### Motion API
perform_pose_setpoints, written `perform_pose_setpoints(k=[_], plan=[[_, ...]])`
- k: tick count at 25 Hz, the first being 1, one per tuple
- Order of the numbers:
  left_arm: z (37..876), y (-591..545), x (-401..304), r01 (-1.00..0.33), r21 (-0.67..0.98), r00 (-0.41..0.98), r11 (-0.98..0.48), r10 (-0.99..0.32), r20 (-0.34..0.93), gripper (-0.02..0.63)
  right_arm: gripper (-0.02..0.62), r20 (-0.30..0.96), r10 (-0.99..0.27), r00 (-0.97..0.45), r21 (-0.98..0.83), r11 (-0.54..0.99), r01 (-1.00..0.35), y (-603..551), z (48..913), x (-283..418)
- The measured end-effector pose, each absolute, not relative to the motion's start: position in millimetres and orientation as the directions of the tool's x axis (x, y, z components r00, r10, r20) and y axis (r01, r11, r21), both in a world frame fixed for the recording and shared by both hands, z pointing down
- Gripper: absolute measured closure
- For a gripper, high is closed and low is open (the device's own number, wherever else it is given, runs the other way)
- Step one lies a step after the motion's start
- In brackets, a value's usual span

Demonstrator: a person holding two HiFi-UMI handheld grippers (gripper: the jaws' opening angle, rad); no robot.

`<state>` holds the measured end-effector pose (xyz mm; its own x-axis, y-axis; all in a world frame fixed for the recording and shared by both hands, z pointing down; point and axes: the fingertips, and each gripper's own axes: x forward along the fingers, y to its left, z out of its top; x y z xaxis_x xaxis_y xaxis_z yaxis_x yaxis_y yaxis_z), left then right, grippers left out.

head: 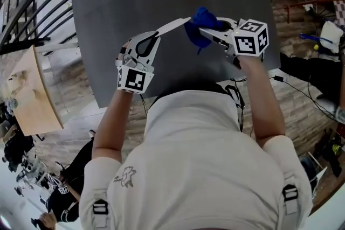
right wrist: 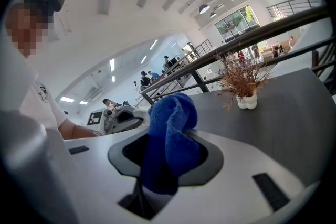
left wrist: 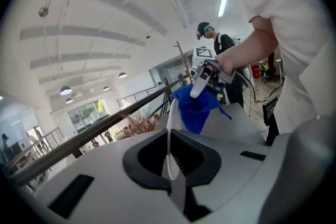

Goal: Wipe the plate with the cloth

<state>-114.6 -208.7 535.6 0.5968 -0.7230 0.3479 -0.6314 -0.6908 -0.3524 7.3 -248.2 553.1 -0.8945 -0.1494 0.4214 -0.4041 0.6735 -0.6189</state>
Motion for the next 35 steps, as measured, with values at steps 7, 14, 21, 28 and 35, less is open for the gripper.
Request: perform_pose_setpoints(k=[7, 14, 21, 28, 35], plan=[[598.3, -210.4, -101.6, -0.693, -0.106, 0.606, -0.713, -0.656, 0.449, 0.586, 0.463, 0.424, -0.157, -0.892, -0.630, 0.657, -0.414, -250.5, 558.4, 16.8], [607.8, -159.9, -93.9, -0.762, 0.233, 0.627, -0.604, -0.597, 0.501, 0.586, 0.463, 0.488, -0.159, -0.858, -0.648, 0.593, -0.479, -207.5, 540.7, 28.4], [631.4, -143.7, -92.8, -0.742, 0.521, 0.665, -0.422, -0.566, 0.488, 0.586, 0.463, 0.505, -0.148, -0.850, -0.641, 0.595, -0.484, -195.0, 551.2, 25.5], [658.5, -153.3, -96.2, -0.748, 0.563, 0.645, -0.351, -0.583, 0.494, 0.583, 0.463, 0.518, -0.098, -0.850, -0.675, 0.563, -0.477, -196.3, 584.6, 35.9], [684.2, -182.3, -115.1, -0.789, 0.522, 0.601, -0.324, -0.581, 0.548, 0.558, 0.463, 0.520, -0.068, -0.851, -0.700, 0.538, -0.470, -218.9, 608.3, 18.5]])
